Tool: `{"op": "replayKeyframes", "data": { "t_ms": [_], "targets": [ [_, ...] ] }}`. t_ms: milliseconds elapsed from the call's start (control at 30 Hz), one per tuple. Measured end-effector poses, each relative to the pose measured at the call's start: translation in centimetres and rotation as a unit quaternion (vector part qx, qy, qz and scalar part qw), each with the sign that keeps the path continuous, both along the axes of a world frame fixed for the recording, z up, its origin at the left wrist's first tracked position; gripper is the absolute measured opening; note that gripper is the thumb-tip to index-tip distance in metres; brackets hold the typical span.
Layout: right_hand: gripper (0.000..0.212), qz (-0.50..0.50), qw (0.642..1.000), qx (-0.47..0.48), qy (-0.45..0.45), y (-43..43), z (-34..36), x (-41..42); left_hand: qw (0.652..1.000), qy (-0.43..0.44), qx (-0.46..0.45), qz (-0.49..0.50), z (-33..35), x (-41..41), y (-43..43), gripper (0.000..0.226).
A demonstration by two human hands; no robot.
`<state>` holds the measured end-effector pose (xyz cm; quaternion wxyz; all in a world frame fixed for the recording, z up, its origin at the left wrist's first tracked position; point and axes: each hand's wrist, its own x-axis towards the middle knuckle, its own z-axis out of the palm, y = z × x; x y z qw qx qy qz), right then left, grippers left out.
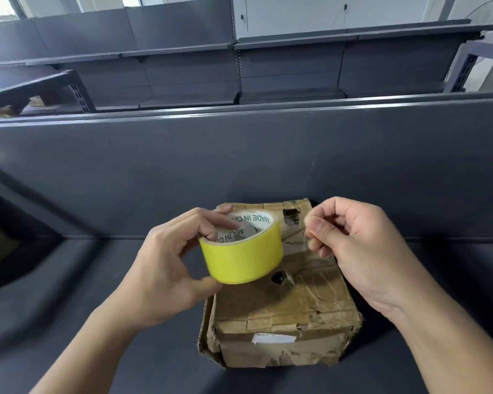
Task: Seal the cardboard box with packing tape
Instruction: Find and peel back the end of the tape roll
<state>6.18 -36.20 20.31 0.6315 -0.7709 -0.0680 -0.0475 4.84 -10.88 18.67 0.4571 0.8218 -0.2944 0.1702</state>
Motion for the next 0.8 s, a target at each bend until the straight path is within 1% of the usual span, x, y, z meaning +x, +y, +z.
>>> {"op": "replayKeyframes", "data": {
  "t_ms": [100,167,267,400,467,567,700,800],
  "targets": [
    [0.023,-0.007,1.0,-0.015,-0.009,0.1,0.3,-0.6,0.999,-0.045,0.006,0.004,-0.3,-0.6,0.5,0.027],
    [0.023,-0.002,1.0,-0.017,-0.005,0.0,0.5,-1.0,0.997,-0.075,0.018,0.01,-0.1,-1.3,0.6,0.026],
    [0.023,0.004,1.0,-0.024,0.001,0.1,0.7,-1.5,0.995,-0.095,0.028,0.012,0.7,-2.2,1.0,0.019],
    [0.024,0.009,1.0,-0.017,0.008,-0.3,0.9,-2.0,0.988,-0.129,0.07,0.046,1.6,-2.9,1.4,0.019],
    [0.026,0.009,1.0,-0.026,0.011,-0.5,0.9,-2.2,0.986,-0.139,0.086,0.04,2.0,-3.3,1.4,0.024],
    [0.028,0.003,1.0,-0.027,0.012,-1.0,0.8,-2.4,0.974,-0.158,0.155,0.047,2.6,-3.6,1.9,0.045],
    [0.028,0.017,0.999,-0.03,0.021,-1.6,0.6,-2.9,0.962,-0.15,0.219,0.059,3.2,-4.0,2.7,0.048],
    [0.028,0.031,0.998,-0.007,0.048,-1.6,0.1,-3.2,0.956,-0.155,0.236,0.085,2.9,-4.5,2.5,0.05]
  ]
}}
